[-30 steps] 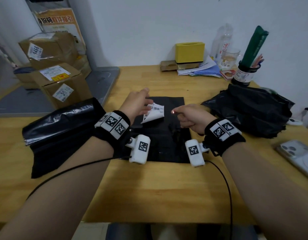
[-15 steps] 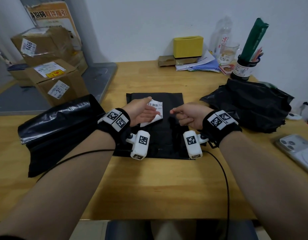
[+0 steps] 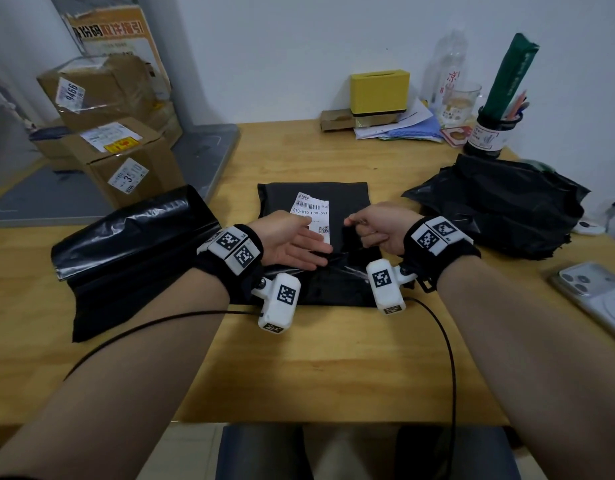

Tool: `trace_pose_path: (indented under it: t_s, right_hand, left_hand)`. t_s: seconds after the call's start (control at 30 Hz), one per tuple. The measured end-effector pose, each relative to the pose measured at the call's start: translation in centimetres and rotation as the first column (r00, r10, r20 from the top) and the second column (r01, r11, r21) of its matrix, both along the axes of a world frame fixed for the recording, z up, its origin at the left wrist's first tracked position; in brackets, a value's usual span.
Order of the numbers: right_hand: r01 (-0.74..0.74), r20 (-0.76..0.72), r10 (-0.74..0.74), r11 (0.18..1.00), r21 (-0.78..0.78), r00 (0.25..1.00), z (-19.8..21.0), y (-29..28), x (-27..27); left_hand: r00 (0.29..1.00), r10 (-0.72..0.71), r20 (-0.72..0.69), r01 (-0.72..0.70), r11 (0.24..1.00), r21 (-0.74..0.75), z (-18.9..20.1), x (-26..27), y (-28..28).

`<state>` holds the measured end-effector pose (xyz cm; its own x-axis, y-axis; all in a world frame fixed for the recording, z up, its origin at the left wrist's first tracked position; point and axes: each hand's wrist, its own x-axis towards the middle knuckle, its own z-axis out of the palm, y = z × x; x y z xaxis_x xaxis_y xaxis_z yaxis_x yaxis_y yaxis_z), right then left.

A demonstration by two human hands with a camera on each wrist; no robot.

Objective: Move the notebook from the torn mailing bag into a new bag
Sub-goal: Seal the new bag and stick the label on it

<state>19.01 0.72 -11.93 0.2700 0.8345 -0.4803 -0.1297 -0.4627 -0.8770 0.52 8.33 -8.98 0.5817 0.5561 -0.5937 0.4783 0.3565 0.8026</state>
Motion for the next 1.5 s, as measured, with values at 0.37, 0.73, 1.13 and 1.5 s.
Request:
trace_pose_path:
  t_s: [0.37, 0.73, 1.13, 1.5]
  right_hand:
    - [0.057, -0.027, -0.057, 0.998, 0.012, 0.998, 0.2, -0.4, -0.1]
    - [0.072, -0.08, -0.071, 0.997, 0.01, 0.994, -0.6, 0.0, 0.8]
    - [0.078, -0.022, -0.077, 0.997, 0.005, 0.997, -0.6, -0.3, 0.7]
    - [0.069, -0.087, -0.07, 0.998, -0.013, 0.994, 0.0, -0.2, 1.6]
  left_hand:
    - [0.919, 0.216, 0.329, -0.142, 0.962, -0.234, 1.4, 1.3, 1.4]
    - [0.965, 0.109, 0.236, -0.052, 0.97, -0.236, -1.1, 0.4, 0.9]
    - [0.978, 0.195, 0.071, -0.199, 0.978, 0.06, 0.6, -2.4, 3.8]
    - [0.974, 0.164, 0.157, -0.126, 0.966, -0.226, 0.4, 0.1, 3.4]
